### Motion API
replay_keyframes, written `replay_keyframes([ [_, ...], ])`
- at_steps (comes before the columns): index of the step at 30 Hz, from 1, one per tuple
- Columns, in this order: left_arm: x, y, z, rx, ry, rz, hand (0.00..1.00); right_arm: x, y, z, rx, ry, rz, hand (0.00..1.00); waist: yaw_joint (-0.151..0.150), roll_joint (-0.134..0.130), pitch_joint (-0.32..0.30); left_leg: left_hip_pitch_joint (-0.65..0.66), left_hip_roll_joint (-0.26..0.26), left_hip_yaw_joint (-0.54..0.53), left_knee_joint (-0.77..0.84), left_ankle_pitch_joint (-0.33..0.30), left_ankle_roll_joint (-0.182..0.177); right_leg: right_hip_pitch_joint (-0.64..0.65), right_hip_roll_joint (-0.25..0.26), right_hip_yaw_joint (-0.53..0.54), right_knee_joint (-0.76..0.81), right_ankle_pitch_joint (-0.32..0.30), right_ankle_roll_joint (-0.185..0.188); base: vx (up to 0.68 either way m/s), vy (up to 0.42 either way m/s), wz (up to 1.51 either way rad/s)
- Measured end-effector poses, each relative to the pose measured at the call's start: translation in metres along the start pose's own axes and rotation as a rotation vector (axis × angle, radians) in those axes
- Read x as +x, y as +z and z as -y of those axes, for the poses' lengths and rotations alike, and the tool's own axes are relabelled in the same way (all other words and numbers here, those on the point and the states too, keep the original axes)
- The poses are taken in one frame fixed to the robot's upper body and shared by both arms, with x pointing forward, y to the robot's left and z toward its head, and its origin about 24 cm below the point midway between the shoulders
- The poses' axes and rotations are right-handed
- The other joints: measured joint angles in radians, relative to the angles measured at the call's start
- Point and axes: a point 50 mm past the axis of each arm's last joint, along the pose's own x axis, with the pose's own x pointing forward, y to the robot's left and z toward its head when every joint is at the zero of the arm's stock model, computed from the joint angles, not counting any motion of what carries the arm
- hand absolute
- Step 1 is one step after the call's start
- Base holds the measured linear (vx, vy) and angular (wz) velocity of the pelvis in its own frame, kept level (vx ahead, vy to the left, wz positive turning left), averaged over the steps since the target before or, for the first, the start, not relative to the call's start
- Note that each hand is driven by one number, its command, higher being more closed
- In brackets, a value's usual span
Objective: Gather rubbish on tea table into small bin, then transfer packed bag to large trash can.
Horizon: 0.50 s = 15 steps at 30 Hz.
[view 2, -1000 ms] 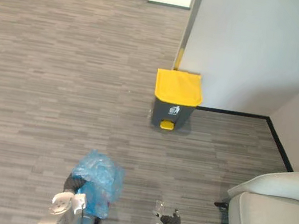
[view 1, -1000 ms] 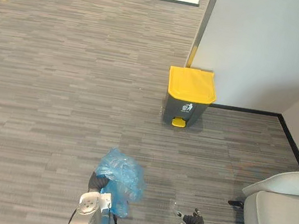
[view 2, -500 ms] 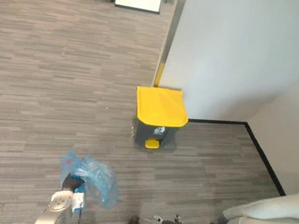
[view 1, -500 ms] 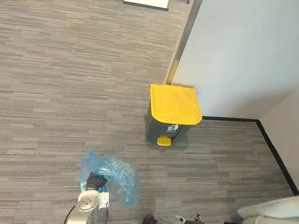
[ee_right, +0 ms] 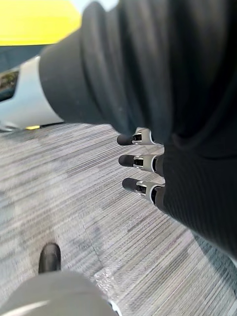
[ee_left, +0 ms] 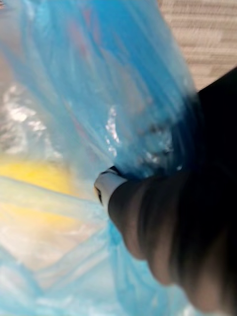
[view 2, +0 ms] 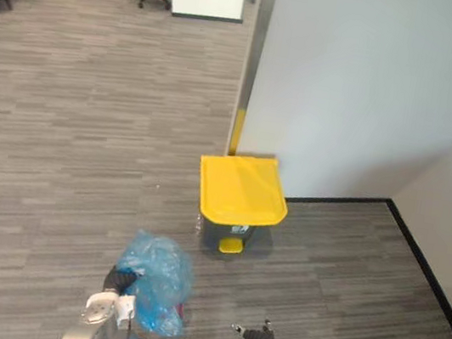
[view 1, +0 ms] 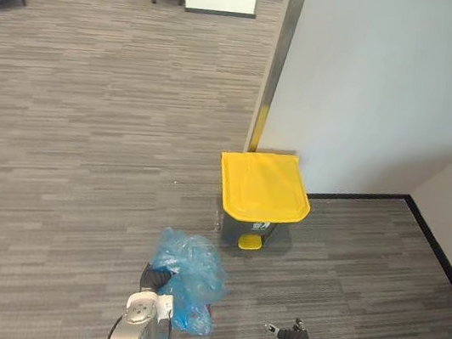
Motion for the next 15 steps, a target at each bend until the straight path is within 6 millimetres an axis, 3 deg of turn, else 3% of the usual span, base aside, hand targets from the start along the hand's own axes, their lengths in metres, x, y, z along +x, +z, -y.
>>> replay_keyframes([
  [2,0.000,0.000,-0.002,0.001,0.011,0.000,1.00,-0.002,-0.005,-0.002,0.001,0.006,-0.011,0.00,0.000,-0.028,-0.017,0.043,-0.039,0.064,-0.045,-0.019,0.020,-0.021,-0.054,0.033,0.053,-0.022,0.037,0.29,0.244,-0.55],
  [4,-0.001,-0.002,-0.002,0.006,0.011,-0.004,1.00,-0.002,-0.006,-0.002,-0.001,0.005,-0.014,0.00,0.001,-0.026,-0.015,0.093,-0.064,0.092,-0.082,-0.047,0.036,-0.074,-0.084,0.045,0.192,-0.025,0.044,0.19,0.206,-0.51],
  [6,-0.003,-0.006,-0.005,0.016,0.023,-0.015,1.00,-0.003,-0.008,0.003,-0.006,-0.002,-0.012,0.00,-0.002,-0.016,-0.007,0.170,-0.086,0.115,-0.108,-0.079,0.047,-0.224,-0.126,0.047,0.537,0.044,0.100,0.17,0.179,-0.27],
  [8,-0.003,-0.006,-0.009,0.024,0.045,-0.014,1.00,-0.003,-0.008,0.004,-0.001,-0.007,-0.006,0.00,-0.013,-0.017,-0.004,0.224,-0.089,0.106,-0.110,-0.106,0.049,-0.282,-0.139,0.031,0.667,0.026,0.087,0.25,0.088,0.18],
  [10,-0.002,-0.004,-0.011,0.032,0.052,-0.008,1.00,-0.003,-0.008,0.005,0.000,-0.008,-0.005,0.00,-0.014,-0.022,-0.007,0.259,-0.089,0.096,-0.124,-0.127,0.040,-0.325,-0.142,-0.012,0.647,-0.007,0.079,0.28,0.001,0.29],
  [12,0.000,-0.002,-0.011,0.031,0.060,-0.002,1.00,-0.002,-0.002,0.005,0.014,-0.014,0.008,0.00,-0.024,-0.015,-0.002,0.294,-0.080,0.077,-0.144,-0.139,0.031,-0.361,-0.132,-0.062,0.529,-0.015,0.069,0.40,-0.092,0.29],
  [13,0.000,-0.002,-0.012,0.031,0.061,-0.002,1.00,-0.001,0.001,0.006,0.016,-0.016,0.013,0.00,-0.032,-0.006,0.002,0.328,-0.066,0.068,-0.167,-0.142,0.025,-0.371,-0.101,-0.084,0.406,-0.002,0.049,0.54,-0.166,0.41],
  [15,0.000,-0.002,-0.015,0.041,0.065,0.002,1.00,-0.002,-0.003,0.004,0.012,-0.012,0.001,0.00,-0.039,-0.029,-0.005,0.362,-0.076,0.035,-0.191,-0.152,0.008,-0.340,-0.071,-0.056,0.174,0.140,0.022,0.42,-0.157,0.41],
])
